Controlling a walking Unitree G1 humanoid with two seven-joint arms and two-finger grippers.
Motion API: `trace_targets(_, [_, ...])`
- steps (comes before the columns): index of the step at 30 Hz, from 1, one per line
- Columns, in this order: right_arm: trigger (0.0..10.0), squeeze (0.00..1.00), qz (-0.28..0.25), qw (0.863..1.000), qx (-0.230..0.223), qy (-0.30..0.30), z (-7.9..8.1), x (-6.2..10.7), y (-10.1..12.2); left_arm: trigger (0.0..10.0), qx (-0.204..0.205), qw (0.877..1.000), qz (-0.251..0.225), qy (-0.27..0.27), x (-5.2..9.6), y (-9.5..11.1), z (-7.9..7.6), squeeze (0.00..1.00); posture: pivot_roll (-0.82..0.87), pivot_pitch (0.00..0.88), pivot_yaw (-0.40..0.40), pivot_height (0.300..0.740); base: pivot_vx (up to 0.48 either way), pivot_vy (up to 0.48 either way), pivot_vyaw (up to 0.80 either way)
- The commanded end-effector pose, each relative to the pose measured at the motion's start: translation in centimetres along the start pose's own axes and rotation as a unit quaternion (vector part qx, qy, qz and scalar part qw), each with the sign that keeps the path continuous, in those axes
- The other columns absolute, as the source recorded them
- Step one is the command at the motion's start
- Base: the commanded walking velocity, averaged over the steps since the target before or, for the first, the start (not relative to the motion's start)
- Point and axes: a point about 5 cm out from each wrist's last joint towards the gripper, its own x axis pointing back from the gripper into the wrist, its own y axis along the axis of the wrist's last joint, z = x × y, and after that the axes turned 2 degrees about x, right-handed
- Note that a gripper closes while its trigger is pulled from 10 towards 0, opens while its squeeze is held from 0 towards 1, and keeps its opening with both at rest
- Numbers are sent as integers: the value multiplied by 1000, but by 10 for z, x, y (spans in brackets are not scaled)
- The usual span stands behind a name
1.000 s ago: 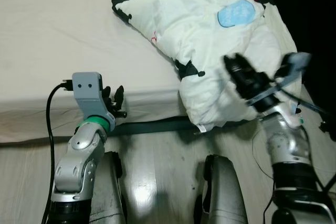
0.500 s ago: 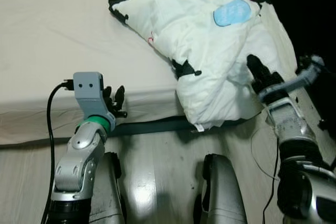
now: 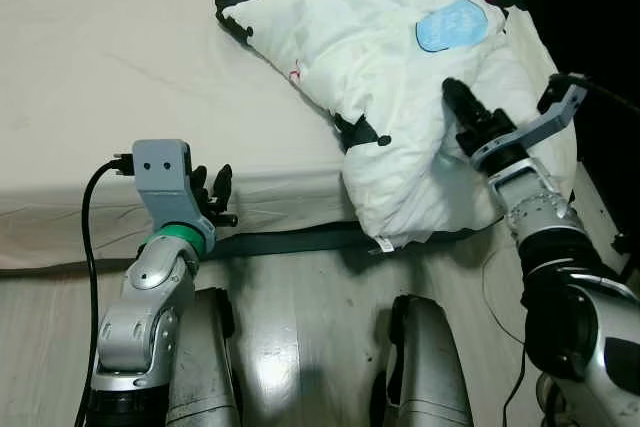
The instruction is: Clean up the room
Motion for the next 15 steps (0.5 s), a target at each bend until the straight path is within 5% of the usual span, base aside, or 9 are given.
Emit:
trace_targets(1, [10000, 0, 3, 1000, -2, -10, -3, 1, -3, 10000, -5, 1000, 11, 6, 4, -5, 2, 0, 197, 283, 5, 501, 0, 0, 0])
trace_targets(4, [10000, 0, 4, 1000, -2, -10, -3, 1, -3, 10000, -5, 1000, 11, 6, 4, -4, 1, 0, 197, 283, 5, 501, 0, 0, 0])
trace_targets(5, [0, 0, 2, 1000, -9, -18, -3, 1, -3, 10000, -5, 1000, 12, 9, 6, -5, 3, 0, 210, 288, -1, 501, 0, 0, 0])
trace_targets(15, [0, 0, 1, 1000, -15, 24, 7, -6, -3, 10000, -4, 1000, 14, 13, 7, -6, 3, 0, 203, 283, -2, 501, 0, 0, 0])
